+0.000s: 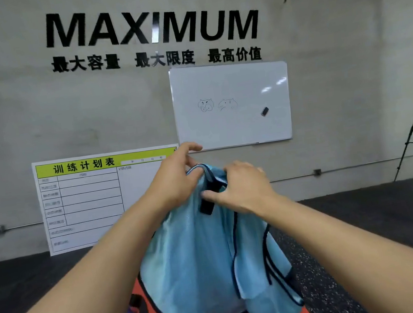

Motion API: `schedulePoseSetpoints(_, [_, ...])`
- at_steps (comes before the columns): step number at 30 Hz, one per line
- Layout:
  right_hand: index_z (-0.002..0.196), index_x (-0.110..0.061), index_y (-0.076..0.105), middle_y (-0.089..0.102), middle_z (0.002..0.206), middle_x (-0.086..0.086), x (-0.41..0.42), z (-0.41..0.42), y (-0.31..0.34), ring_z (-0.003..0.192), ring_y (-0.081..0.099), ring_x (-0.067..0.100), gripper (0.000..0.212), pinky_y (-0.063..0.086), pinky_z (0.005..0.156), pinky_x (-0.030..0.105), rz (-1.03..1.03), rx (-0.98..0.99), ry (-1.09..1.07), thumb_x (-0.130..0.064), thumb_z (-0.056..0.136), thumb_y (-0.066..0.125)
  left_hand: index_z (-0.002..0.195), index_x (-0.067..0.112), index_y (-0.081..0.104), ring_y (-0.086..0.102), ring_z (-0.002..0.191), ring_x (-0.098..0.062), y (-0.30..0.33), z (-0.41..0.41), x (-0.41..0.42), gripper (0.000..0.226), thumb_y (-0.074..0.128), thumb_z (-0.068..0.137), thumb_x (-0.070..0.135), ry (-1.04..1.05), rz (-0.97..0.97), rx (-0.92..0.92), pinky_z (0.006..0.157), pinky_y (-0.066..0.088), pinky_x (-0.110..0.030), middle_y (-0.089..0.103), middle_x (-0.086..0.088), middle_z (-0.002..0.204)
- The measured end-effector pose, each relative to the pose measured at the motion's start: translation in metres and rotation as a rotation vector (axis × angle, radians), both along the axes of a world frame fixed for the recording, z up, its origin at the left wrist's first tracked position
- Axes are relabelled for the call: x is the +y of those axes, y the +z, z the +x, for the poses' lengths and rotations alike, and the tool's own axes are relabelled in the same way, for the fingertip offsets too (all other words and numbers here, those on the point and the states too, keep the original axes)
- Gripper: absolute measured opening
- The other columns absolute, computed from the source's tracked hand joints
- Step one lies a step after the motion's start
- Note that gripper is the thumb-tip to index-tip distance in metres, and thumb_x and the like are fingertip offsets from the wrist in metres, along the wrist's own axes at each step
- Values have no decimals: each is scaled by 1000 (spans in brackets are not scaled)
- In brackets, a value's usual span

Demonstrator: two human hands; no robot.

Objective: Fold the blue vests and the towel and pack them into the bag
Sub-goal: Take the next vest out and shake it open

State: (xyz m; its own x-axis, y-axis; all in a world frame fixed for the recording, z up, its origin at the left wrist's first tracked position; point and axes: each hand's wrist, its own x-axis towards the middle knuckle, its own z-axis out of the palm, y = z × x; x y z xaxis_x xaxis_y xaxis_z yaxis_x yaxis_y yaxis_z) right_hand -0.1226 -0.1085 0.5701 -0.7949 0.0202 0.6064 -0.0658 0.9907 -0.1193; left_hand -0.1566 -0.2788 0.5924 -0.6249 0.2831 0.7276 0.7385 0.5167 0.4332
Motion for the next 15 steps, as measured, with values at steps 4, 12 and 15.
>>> schedulePoseSetpoints(4, [82, -18, 62, 66, 84, 4, -8, 1, 6, 86, 61, 32, 21, 40, 68, 37, -23, 100, 54, -37, 86, 56, 123, 34, 59, 57, 60, -7, 12, 7, -16, 47, 81, 84, 20, -46, -98, -82, 69, 49, -27, 69, 5, 94])
schedulePoseSetpoints(12, [57, -18, 43, 43, 57, 2, 20, -13, 27, 61, 42, 22, 37, 31, 57, 34, -298, -70, 216, -12, 91, 56, 127, 32, 57, 65, 88, -10, 25, 9, -71, 64, 86, 74, 13, 158, -413, -230, 85, 57, -34, 68, 11, 99])
schedulePoseSetpoints(15, [64, -5, 49, 46, 62, 5, 35, -16, 30, 61, 42, 20, 25, 29, 58, 33, -357, -142, 217, -8, 89, 54, 122, 34, 60, 64, 73, -10, 23, 2, -92, 55, 83, 78, 12, 148, -256, -249, 78, 56, -39, 69, 9, 78])
